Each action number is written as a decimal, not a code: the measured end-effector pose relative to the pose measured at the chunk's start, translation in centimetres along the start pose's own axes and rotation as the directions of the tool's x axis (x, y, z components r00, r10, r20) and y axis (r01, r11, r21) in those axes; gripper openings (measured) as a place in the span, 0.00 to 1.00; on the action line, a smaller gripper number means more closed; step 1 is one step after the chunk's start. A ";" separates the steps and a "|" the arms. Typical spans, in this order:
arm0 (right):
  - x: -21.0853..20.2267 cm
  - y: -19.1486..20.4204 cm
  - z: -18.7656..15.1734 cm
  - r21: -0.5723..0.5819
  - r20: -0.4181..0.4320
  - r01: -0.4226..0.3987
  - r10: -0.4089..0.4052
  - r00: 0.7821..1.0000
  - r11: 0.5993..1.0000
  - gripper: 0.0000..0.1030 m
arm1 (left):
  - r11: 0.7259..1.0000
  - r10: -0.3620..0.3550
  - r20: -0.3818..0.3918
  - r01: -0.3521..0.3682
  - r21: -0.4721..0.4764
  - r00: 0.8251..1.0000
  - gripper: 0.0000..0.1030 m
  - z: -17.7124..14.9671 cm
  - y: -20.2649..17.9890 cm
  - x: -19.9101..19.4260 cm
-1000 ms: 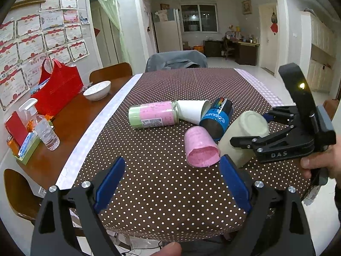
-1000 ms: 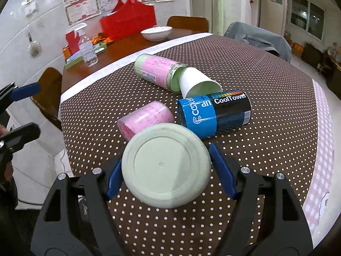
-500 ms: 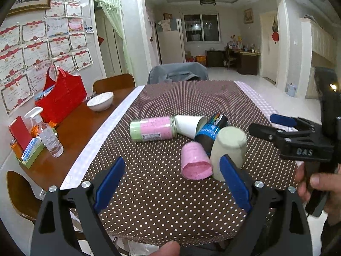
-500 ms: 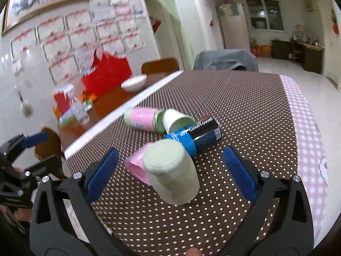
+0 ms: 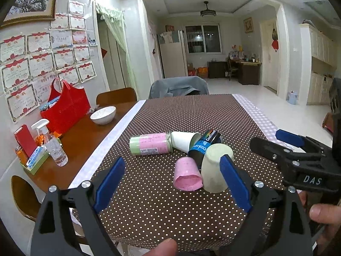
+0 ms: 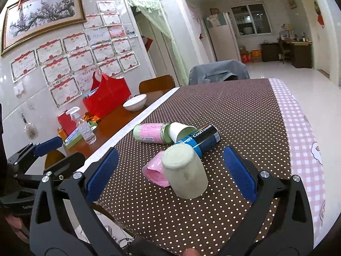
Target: Flip cup upside down
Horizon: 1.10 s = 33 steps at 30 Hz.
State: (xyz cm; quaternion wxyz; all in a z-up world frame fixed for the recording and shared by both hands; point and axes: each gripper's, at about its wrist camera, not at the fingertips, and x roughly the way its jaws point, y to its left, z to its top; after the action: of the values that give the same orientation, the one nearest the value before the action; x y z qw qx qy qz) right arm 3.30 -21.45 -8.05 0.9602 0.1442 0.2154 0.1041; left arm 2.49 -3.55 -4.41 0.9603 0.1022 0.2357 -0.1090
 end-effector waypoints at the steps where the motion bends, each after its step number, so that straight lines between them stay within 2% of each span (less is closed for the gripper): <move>1: -0.2 0.1 0.0 0.004 0.002 0.011 -0.011 1.000 1.000 0.94 | 1.000 0.001 0.004 -0.001 -0.002 1.000 0.87 0.1 0.0 -0.2; 9: -2.4 0.5 -0.2 0.045 0.035 0.055 -0.057 0.998 0.997 0.94 | 1.000 0.005 0.029 -0.005 -0.010 1.000 0.87 0.3 -0.1 -1.4; 18: -4.4 0.9 0.0 0.051 0.082 0.139 -0.143 0.986 0.989 0.94 | 1.000 0.021 0.063 -0.020 -0.020 0.998 0.87 0.5 -0.1 -2.9; 27: -5.8 2.4 0.7 0.017 0.133 0.216 -0.216 0.967 0.976 0.94 | 0.998 0.054 0.098 -0.049 -0.048 0.994 0.87 0.6 0.7 -4.3; 33: -6.3 3.1 1.0 -0.003 0.152 0.238 -0.235 0.960 0.971 0.94 | 0.997 0.059 0.107 -0.053 -0.055 0.993 0.87 0.6 0.9 -4.8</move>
State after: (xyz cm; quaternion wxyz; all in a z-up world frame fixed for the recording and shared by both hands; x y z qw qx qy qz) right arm -2.28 -20.45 -3.77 0.9808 0.1145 0.1568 -0.0202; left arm -1.16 -2.09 -1.51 0.9767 0.0776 0.1831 -0.0811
